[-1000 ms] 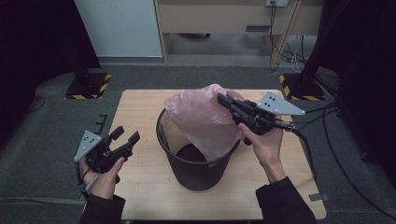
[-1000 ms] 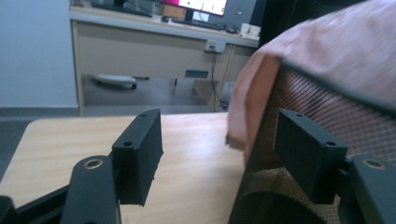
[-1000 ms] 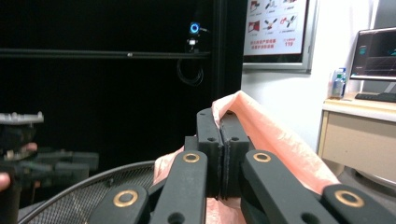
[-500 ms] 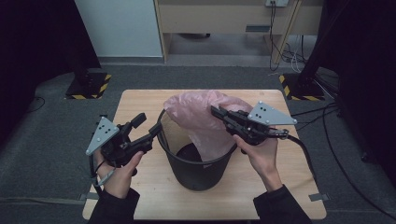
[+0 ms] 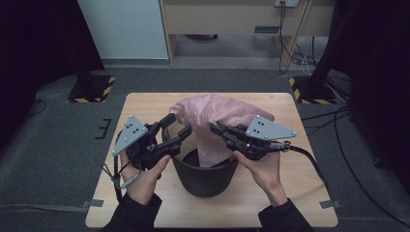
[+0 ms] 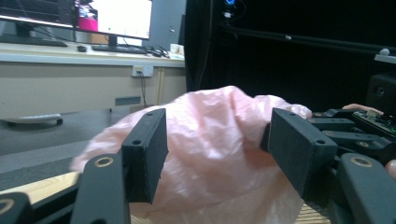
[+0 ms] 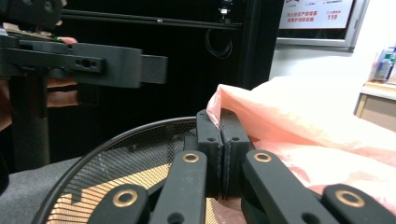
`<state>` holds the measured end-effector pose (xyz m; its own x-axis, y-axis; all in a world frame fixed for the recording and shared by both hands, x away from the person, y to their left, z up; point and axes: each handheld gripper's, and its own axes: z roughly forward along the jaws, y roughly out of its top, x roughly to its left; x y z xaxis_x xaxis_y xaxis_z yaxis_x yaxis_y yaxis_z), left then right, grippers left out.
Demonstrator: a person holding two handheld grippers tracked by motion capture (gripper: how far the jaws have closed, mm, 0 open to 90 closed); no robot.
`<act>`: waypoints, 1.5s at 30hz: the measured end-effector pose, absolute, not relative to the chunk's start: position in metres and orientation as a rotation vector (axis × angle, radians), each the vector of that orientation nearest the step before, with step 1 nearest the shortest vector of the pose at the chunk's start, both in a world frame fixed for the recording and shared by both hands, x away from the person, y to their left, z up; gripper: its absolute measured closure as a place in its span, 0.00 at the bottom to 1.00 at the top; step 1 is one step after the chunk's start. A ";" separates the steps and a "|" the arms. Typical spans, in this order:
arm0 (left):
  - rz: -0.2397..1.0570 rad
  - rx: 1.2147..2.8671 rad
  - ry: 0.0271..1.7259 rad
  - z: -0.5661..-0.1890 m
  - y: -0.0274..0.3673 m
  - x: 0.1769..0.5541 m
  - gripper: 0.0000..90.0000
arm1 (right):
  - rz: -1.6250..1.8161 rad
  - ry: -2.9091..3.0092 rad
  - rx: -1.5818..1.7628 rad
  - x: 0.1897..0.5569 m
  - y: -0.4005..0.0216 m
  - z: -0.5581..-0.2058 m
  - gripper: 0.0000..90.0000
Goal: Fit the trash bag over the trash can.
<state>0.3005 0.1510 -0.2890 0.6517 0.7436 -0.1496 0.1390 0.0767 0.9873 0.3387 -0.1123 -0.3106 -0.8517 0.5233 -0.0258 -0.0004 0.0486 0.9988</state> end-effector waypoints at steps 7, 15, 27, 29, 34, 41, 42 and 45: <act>0.486 1.466 0.764 -0.284 0.131 0.301 0.42 | 1.856 1.974 0.508 0.331 -0.109 -0.314 0.98; 0.461 1.510 0.753 -0.281 0.109 0.304 0.42 | 1.865 1.993 0.488 0.326 -0.106 -0.317 0.98; 0.424 1.552 0.776 -0.289 0.097 0.313 0.60 | 1.869 2.002 0.449 0.320 -0.107 -0.319 0.96; 0.419 1.553 0.779 -0.289 0.097 0.314 0.65 | 1.864 2.005 0.448 0.320 -0.107 -0.319 0.96; 0.388 1.543 0.764 -0.291 0.097 0.314 0.80 | 1.856 2.015 0.448 0.321 -0.106 -0.319 0.96; 0.366 1.542 0.757 -0.290 0.100 0.313 0.97 | 1.883 2.027 0.441 0.318 -0.106 -0.319 0.85; 0.366 1.542 0.757 -0.290 0.100 0.313 0.97 | 1.888 2.033 0.442 0.316 -0.107 -0.319 0.82; 0.352 1.542 0.747 -0.290 0.099 0.313 0.98 | 1.881 2.053 0.445 0.312 -0.111 -0.316 0.76</act>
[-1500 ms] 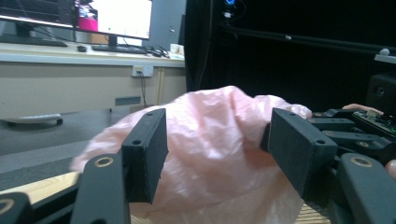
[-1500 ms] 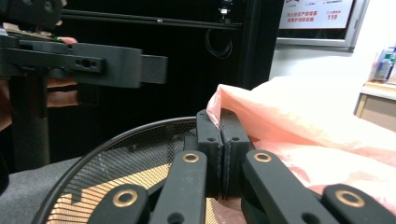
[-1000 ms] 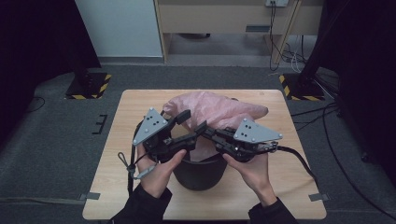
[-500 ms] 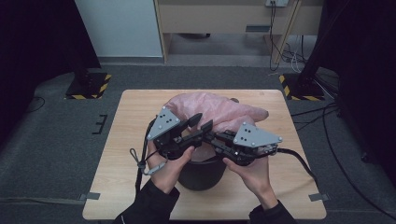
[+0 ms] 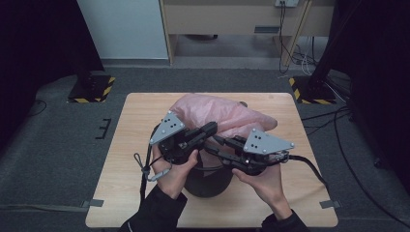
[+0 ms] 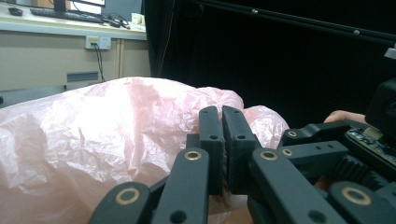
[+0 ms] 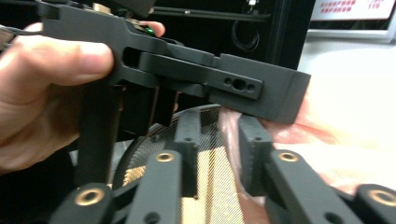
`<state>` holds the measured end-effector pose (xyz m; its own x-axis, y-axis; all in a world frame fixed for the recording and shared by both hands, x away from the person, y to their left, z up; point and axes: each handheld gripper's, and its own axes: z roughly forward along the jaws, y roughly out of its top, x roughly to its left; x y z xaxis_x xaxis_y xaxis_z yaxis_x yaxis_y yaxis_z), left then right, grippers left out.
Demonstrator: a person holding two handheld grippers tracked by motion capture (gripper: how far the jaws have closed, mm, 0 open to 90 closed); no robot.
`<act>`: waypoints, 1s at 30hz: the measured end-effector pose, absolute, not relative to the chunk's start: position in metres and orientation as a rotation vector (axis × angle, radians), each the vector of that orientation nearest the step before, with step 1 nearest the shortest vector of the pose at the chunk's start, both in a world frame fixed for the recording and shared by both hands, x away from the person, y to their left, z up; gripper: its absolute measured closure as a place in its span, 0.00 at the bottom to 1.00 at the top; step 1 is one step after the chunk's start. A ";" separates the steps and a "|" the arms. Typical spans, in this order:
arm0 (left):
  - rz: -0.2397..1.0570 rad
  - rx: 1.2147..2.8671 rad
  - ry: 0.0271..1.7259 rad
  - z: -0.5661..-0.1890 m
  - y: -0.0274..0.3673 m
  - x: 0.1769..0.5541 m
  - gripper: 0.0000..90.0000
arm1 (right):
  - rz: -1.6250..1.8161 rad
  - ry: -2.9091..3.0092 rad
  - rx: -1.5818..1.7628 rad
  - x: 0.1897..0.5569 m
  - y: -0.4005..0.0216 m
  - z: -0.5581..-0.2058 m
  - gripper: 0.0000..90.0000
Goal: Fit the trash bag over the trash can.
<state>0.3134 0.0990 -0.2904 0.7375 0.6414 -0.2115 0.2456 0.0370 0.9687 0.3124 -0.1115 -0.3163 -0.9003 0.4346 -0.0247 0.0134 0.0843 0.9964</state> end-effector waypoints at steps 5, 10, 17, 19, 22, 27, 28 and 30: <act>0.357 1.537 0.756 -0.289 0.101 0.314 0.98 | 1.870 2.060 0.441 0.307 -0.120 -0.312 0.69; 0.374 1.521 0.771 -0.287 0.111 0.315 0.98 | 1.865 2.035 0.460 0.305 -0.130 -0.304 0.65; 0.408 1.524 0.777 -0.286 0.120 0.313 0.98 | 1.861 1.926 0.502 0.306 -0.162 -0.282 0.58; 0.415 1.522 0.786 -0.286 0.124 0.313 0.98 | 1.868 1.917 0.524 0.306 -0.171 -0.279 0.56; 0.420 1.511 0.796 -0.286 0.129 0.315 0.98 | 1.872 1.927 0.560 0.308 -0.179 -0.281 0.56; 0.429 1.497 0.807 -0.285 0.136 0.317 0.98 | 1.817 1.997 0.588 0.308 -0.191 -0.298 0.60; 0.432 1.495 0.810 -0.285 0.137 0.316 0.98 | 1.794 2.016 0.592 0.310 -0.193 -0.306 0.66; 0.436 1.491 0.811 -0.285 0.141 0.315 0.98 | 1.787 2.027 0.591 0.313 -0.193 -0.312 0.79</act>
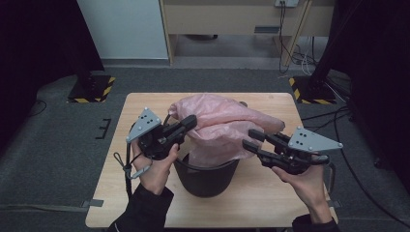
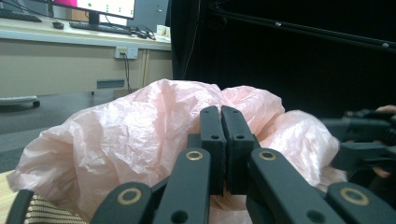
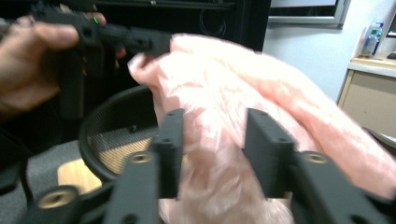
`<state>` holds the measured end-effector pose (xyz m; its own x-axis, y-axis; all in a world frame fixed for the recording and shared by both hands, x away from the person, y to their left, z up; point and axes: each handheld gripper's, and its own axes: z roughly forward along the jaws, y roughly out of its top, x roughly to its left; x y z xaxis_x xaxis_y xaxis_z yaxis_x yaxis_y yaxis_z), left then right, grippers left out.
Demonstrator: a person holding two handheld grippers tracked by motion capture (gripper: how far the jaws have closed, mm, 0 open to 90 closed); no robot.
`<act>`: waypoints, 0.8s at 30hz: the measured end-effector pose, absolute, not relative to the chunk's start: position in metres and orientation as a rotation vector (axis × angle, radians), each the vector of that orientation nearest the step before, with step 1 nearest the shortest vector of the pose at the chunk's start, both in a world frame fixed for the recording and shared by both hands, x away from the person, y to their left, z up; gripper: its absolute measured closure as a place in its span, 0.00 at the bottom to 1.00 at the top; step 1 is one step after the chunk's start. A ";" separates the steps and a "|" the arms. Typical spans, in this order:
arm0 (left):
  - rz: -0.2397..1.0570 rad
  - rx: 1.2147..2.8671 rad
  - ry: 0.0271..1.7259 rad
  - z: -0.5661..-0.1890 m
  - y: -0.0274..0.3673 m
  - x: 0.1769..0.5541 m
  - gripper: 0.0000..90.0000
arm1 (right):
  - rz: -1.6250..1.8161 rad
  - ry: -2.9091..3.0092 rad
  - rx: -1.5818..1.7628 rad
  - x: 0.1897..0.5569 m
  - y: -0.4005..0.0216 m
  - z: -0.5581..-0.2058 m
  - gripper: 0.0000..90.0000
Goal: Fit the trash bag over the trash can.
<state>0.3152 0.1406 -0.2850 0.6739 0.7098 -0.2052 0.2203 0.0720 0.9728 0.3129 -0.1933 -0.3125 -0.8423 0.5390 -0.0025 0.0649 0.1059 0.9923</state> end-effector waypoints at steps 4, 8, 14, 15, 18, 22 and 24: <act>0.442 1.492 0.805 -0.285 0.145 0.313 0.98 | 1.807 2.024 0.578 0.320 -0.187 -0.317 0.96; 0.458 1.496 0.801 -0.286 0.149 0.309 0.98 | 1.810 2.047 0.583 0.331 -0.171 -0.317 0.97; 0.458 1.501 0.791 -0.290 0.155 0.303 0.98 | 1.795 2.107 0.597 0.340 -0.154 -0.323 0.97; 0.461 1.503 0.789 -0.292 0.156 0.301 0.98 | 1.779 2.124 0.599 0.341 -0.153 -0.324 0.97; 0.467 1.516 0.785 -0.299 0.157 0.296 0.98 | 1.749 2.179 0.602 0.341 -0.152 -0.330 0.91; 0.477 1.533 0.783 -0.304 0.156 0.292 0.98 | 1.836 2.129 0.595 0.333 -0.169 -0.329 0.80; 0.475 1.542 0.782 -0.309 0.154 0.291 0.98 | 1.879 2.104 0.586 0.328 -0.180 -0.328 0.75</act>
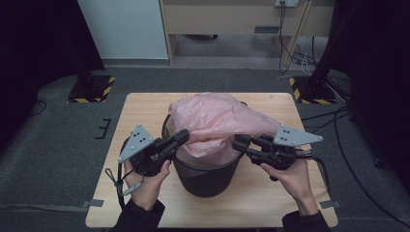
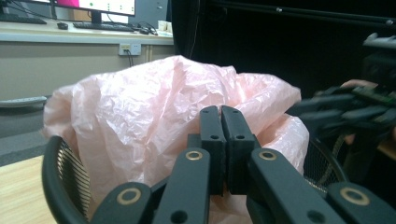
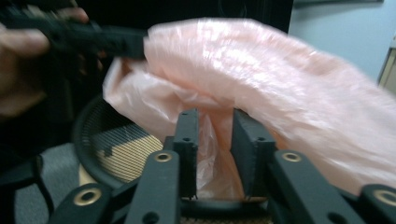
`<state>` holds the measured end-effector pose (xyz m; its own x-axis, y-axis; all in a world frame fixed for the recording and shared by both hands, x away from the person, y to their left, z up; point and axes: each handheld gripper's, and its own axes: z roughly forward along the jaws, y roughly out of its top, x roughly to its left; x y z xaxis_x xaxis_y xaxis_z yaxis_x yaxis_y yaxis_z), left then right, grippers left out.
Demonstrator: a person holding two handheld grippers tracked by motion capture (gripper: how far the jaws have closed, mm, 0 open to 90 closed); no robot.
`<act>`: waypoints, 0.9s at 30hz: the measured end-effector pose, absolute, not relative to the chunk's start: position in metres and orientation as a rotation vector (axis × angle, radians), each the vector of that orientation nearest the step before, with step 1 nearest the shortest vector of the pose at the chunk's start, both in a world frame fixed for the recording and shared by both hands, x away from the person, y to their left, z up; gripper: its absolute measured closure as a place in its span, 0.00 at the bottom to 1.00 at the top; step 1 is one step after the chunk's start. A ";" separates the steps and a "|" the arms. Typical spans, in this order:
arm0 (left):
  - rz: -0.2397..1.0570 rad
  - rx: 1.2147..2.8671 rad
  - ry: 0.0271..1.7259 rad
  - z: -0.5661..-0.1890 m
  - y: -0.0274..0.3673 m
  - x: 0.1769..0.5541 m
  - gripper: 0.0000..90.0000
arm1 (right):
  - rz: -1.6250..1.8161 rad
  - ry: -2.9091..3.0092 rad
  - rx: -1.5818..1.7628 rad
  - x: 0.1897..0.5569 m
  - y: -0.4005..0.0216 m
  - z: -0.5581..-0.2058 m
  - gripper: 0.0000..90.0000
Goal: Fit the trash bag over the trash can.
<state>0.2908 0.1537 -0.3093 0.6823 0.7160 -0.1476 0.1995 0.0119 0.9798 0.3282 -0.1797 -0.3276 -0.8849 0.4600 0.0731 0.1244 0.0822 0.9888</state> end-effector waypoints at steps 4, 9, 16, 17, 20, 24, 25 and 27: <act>0.462 1.554 0.776 -0.315 0.151 0.291 0.98 | 1.948 2.021 0.571 0.322 -0.195 -0.323 0.69; 0.446 1.587 0.763 -0.320 0.146 0.288 0.98 | 1.935 1.814 0.704 0.334 -0.208 -0.316 0.49; 0.417 1.629 0.756 -0.325 0.145 0.286 0.98 | 1.832 1.823 0.847 0.367 -0.191 -0.327 0.42; 0.413 1.636 0.759 -0.326 0.145 0.287 0.98 | 1.818 1.828 0.856 0.370 -0.189 -0.329 0.42; 0.404 1.647 0.762 -0.329 0.144 0.288 0.97 | 1.797 1.830 0.906 0.380 -0.185 -0.338 0.42; 0.402 1.653 0.761 -0.332 0.141 0.289 0.96 | 1.811 1.851 0.949 0.387 -0.184 -0.349 0.51; 0.403 1.654 0.760 -0.332 0.141 0.289 0.95 | 1.836 1.855 0.956 0.387 -0.184 -0.351 0.56; 0.403 1.652 0.757 -0.332 0.141 0.289 0.90 | 1.865 1.864 0.953 0.387 -0.183 -0.352 0.62</act>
